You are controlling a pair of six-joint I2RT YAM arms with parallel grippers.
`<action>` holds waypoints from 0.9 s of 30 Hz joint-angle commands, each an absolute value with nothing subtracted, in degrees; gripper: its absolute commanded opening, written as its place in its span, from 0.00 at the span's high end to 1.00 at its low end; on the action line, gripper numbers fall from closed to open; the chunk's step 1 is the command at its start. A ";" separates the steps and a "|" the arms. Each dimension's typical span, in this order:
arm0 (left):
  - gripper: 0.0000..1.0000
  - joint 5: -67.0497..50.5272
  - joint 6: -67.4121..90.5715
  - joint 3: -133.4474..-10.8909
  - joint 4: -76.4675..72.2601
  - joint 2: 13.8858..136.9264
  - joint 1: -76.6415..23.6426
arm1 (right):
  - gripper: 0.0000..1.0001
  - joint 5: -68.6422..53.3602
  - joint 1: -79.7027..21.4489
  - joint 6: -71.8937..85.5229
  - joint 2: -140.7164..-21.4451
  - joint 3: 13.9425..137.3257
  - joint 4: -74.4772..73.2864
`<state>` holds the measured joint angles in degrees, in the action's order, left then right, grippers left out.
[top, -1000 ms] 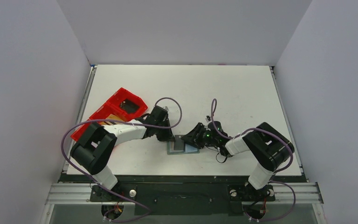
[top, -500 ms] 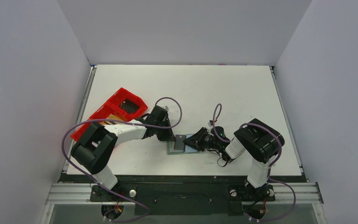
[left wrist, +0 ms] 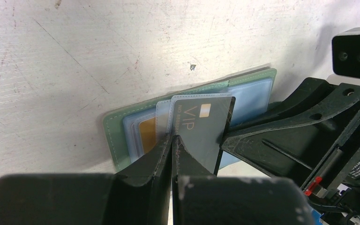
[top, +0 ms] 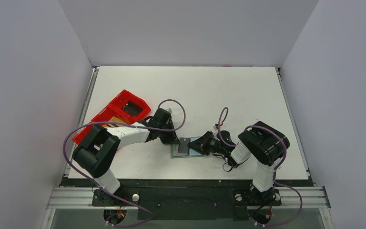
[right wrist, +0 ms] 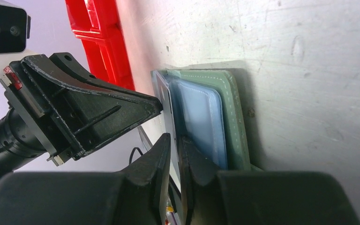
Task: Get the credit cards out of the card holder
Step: Remove the credit card from the card holder.
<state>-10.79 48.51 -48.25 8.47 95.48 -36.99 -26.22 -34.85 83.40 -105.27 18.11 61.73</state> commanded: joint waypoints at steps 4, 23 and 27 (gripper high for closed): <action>1.00 -6.89 47.12 -45.52 12.72 99.04 -36.73 | 0.94 -25.11 -34.45 84.21 -104.92 17.28 69.22; 1.00 -6.39 46.74 -44.34 12.84 99.02 -35.27 | 1.00 -25.16 -31.31 79.04 -101.50 15.73 63.19; 1.00 -6.47 46.68 -44.38 12.87 99.20 -35.24 | 1.00 -24.70 -31.08 76.85 -99.22 16.06 58.84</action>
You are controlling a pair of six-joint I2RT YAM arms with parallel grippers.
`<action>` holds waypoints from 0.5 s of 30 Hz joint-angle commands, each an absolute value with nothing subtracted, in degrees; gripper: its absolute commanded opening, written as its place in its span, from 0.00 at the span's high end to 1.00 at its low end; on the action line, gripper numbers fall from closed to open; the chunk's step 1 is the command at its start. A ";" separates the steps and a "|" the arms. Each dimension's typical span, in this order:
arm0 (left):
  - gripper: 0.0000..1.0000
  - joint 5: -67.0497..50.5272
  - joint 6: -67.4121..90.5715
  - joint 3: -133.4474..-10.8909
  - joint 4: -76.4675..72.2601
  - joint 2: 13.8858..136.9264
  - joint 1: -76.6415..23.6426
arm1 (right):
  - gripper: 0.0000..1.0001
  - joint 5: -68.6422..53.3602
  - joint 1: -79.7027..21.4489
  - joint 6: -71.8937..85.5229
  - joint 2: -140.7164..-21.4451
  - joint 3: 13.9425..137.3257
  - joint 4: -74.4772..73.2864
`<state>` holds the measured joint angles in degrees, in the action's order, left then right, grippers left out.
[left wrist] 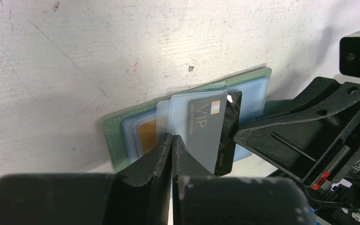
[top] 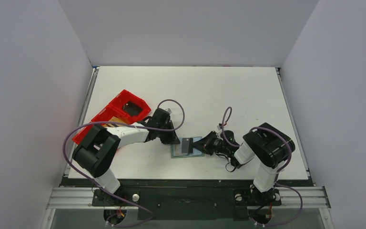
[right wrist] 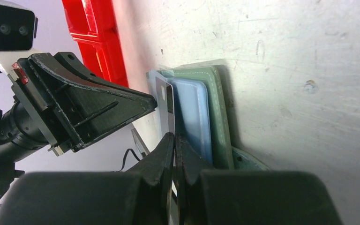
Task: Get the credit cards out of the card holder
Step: Remove the credit card from the card holder.
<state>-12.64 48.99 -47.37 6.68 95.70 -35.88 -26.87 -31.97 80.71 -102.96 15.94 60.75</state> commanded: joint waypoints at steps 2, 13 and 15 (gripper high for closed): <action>1.00 -6.50 46.63 -44.39 12.79 99.23 -35.20 | 1.00 -24.64 -30.87 75.63 -98.02 16.23 56.97; 1.00 -6.90 45.68 -46.23 13.30 98.30 -35.24 | 1.00 -24.04 -29.85 68.94 -89.49 18.63 41.15; 1.00 -7.08 45.44 -46.78 13.63 98.02 -35.33 | 1.00 -23.87 -29.64 67.82 -86.87 19.09 38.21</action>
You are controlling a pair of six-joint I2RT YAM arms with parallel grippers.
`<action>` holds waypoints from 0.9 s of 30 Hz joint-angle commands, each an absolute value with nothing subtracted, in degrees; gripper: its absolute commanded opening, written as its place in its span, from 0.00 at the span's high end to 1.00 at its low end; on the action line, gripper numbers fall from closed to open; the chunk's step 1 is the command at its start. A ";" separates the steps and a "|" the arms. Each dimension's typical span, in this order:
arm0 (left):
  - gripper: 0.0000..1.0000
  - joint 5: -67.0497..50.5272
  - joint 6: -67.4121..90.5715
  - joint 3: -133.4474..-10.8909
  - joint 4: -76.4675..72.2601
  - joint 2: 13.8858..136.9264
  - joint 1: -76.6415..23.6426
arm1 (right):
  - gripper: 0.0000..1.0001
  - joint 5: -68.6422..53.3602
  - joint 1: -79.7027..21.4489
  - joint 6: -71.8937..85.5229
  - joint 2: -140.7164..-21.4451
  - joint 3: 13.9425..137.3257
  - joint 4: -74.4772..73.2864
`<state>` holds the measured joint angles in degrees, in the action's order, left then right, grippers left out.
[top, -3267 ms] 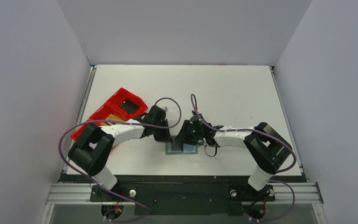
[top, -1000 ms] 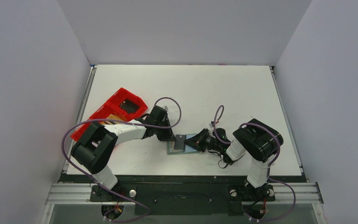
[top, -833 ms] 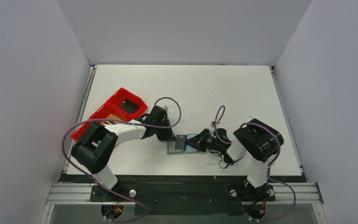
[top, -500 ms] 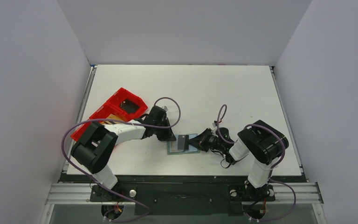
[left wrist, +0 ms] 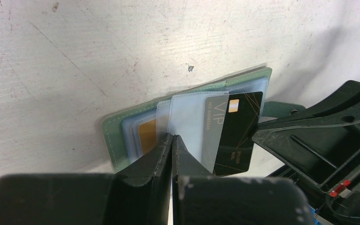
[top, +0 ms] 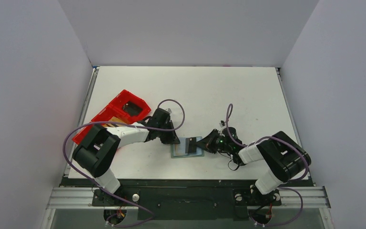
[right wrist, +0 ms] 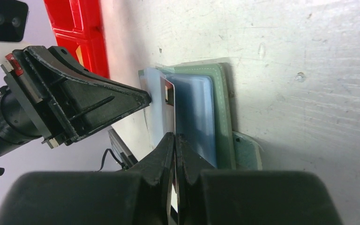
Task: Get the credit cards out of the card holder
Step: Remove the credit card from the card holder.
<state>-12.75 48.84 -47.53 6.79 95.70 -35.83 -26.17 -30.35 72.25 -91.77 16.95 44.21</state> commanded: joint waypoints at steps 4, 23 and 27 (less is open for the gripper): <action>1.00 -7.54 44.79 -48.68 14.53 96.90 -35.54 | 1.00 -23.79 -29.12 66.28 -84.11 19.90 33.75; 0.67 -15.61 41.91 -59.27 19.75 88.99 -34.40 | 1.00 -25.44 -27.77 65.02 -75.01 24.66 22.67; 0.59 -23.20 44.06 -56.39 14.23 86.72 -31.62 | 1.00 -26.79 -27.57 66.32 -74.06 27.01 22.18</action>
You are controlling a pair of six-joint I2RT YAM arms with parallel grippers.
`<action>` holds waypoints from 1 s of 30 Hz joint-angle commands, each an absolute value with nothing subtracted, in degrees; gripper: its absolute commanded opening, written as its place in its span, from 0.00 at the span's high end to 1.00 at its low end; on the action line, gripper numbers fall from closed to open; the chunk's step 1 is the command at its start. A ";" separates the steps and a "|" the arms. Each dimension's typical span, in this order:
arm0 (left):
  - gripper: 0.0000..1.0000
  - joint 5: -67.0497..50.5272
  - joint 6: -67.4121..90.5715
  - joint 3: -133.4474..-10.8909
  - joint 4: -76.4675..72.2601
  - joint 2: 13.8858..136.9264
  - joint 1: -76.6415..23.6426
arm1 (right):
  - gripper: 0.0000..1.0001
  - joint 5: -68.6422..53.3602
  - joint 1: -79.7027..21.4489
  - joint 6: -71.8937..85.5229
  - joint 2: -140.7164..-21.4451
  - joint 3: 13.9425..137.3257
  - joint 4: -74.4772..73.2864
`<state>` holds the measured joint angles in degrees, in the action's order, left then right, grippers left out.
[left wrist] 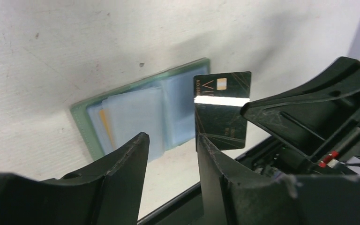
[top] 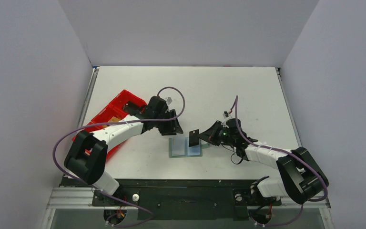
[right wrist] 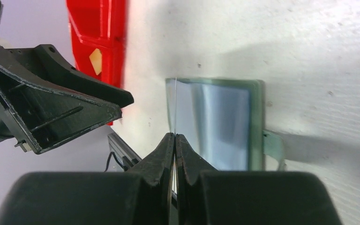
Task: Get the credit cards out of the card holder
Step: Remove the credit card from the card holder.
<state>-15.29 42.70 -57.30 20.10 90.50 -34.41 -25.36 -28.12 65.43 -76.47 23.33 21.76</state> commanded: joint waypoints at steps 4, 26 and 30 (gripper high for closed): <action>0.55 -32.10 47.90 -52.47 7.26 84.62 -27.93 | 1.00 -28.39 -27.47 69.21 -73.13 28.87 23.73; 0.53 -47.33 62.42 -43.58 -19.97 84.66 -24.08 | 1.00 -31.64 -28.74 76.75 -73.47 31.49 31.75; 0.53 -47.76 63.19 -43.53 -20.81 85.44 -24.33 | 1.00 -31.66 -29.14 77.38 -73.88 31.64 32.72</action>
<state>-45.74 61.95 -43.72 -16.12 84.86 -24.27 -31.07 -28.38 76.31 -74.43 29.04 27.88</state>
